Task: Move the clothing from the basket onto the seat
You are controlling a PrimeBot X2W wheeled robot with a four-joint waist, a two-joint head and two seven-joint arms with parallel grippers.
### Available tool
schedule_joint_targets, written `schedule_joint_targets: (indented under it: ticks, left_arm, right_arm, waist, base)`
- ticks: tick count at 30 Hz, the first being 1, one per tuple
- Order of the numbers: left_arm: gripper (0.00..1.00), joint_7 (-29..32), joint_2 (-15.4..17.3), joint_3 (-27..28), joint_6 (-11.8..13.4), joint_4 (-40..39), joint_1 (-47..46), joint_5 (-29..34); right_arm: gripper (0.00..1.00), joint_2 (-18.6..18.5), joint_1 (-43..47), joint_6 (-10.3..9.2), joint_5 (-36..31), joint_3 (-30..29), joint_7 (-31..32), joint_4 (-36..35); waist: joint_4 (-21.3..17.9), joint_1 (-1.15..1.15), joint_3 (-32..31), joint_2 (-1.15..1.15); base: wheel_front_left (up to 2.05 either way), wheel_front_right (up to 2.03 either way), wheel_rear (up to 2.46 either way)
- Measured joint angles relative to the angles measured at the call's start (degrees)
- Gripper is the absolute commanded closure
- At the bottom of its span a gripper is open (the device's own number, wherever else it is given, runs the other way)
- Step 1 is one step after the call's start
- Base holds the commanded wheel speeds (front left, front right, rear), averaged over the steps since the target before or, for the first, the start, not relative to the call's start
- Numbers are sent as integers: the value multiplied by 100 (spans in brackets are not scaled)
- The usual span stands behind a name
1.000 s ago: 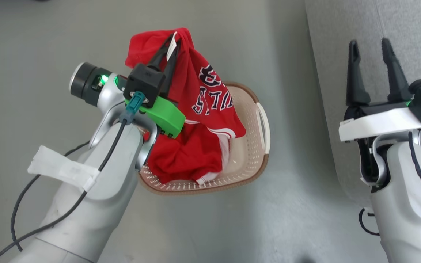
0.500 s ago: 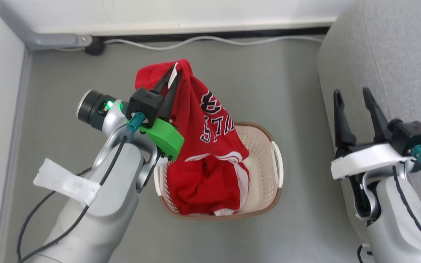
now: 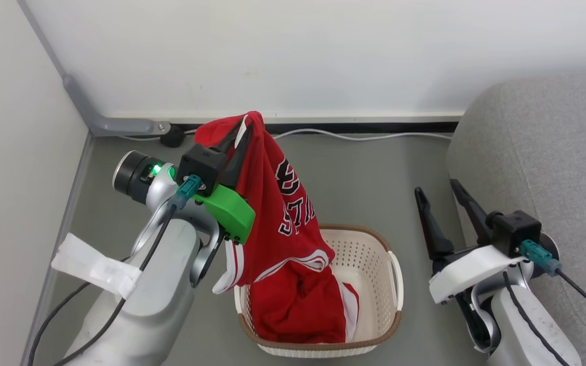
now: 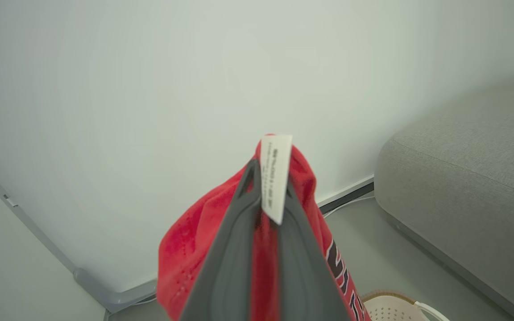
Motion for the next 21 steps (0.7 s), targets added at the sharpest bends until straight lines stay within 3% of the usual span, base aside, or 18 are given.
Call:
schedule_joint_targets:
  ticks: [9,21]
  left_arm:
    - [100,181,0,-2,-31,-243,4,-41]
    - [100,556,-2,-364,-171,-634,-150,-53]
  right_arm:
    - [0,5,-2,141,-143,751,2,214]
    - [0,12,-388,220,-272,1590,69,777]
  waist:
    - [72,0,-489,0]
    - [310,0,-552,0]
  base:
    - [0,0,0]
    - [0,0,0]
